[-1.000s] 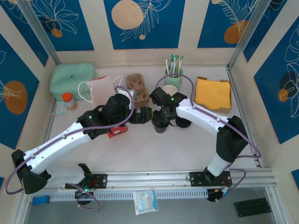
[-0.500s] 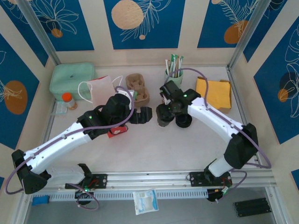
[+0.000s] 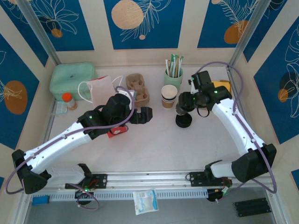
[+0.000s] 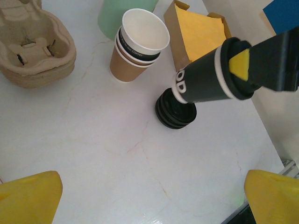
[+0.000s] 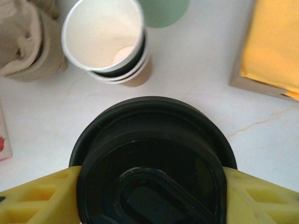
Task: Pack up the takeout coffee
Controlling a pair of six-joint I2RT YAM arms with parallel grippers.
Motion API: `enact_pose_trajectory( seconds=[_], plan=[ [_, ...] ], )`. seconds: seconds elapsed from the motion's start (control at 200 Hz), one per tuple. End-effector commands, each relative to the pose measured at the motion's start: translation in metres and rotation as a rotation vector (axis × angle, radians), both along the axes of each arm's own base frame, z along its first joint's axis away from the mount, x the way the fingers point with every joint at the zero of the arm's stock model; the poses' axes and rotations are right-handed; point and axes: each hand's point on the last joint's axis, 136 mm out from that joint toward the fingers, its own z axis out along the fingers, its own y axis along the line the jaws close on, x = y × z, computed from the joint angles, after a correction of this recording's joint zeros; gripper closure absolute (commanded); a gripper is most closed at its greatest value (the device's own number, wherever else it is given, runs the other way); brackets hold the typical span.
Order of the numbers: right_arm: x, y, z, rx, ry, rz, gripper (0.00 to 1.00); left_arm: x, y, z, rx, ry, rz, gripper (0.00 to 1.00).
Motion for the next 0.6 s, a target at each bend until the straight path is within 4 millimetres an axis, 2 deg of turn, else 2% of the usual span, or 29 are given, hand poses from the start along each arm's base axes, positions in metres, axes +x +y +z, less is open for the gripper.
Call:
enact_pose_trajectory(
  seconds=[0.0,0.17,0.28,0.595],
  plan=[
    [0.01,-0.015,0.01,0.009,-0.036,-0.032,0.38,0.004,-0.005,0.003,-0.021,-0.005,-0.012,0.01],
    [0.035,-0.028,0.007,0.002,-0.031,-0.083,0.38,0.004,-0.009,0.005,-0.029,-0.003,-0.023,0.01],
    [0.052,-0.025,0.003,-0.001,-0.024,-0.084,0.38,0.004,-0.011,0.006,-0.035,0.001,-0.029,0.01],
    [0.094,-0.022,-0.027,-0.078,0.035,-0.066,0.38,0.004,-0.017,0.008,-0.056,0.01,-0.042,0.01]
  ],
)
